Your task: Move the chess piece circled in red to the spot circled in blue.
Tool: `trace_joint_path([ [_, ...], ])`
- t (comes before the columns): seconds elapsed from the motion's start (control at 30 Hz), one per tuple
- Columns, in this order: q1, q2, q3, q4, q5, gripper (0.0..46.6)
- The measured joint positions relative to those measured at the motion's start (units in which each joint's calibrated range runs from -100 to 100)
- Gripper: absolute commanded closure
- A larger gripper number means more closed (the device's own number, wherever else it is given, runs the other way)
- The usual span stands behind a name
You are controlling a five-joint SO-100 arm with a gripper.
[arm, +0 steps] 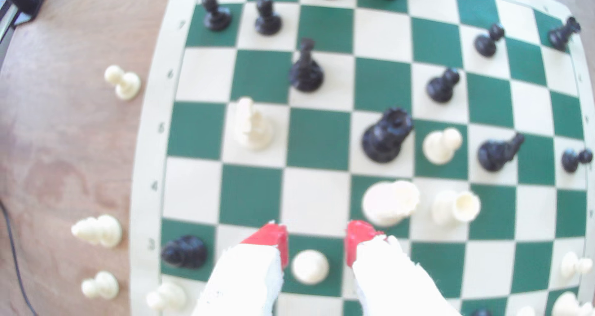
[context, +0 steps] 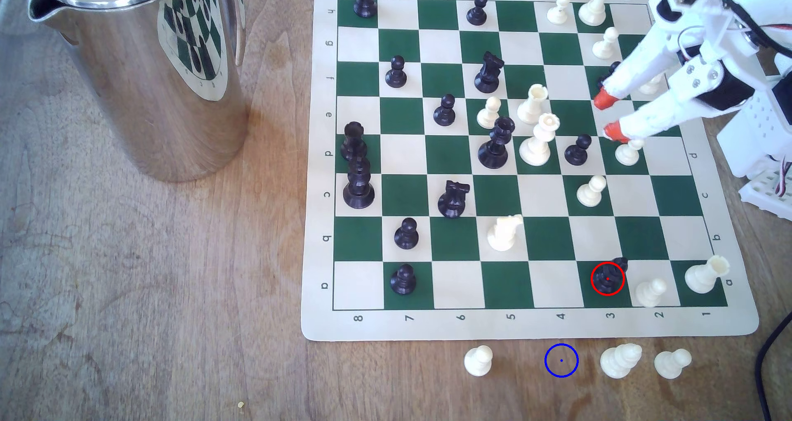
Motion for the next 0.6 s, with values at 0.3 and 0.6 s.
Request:
trace_joint_path([
  [0.3,-10.3,7.8,-11.4,6.5,-4.4,34.4],
  [0.6,-17.1,13.7,-10.5,5.3,-8.8,34.7],
])
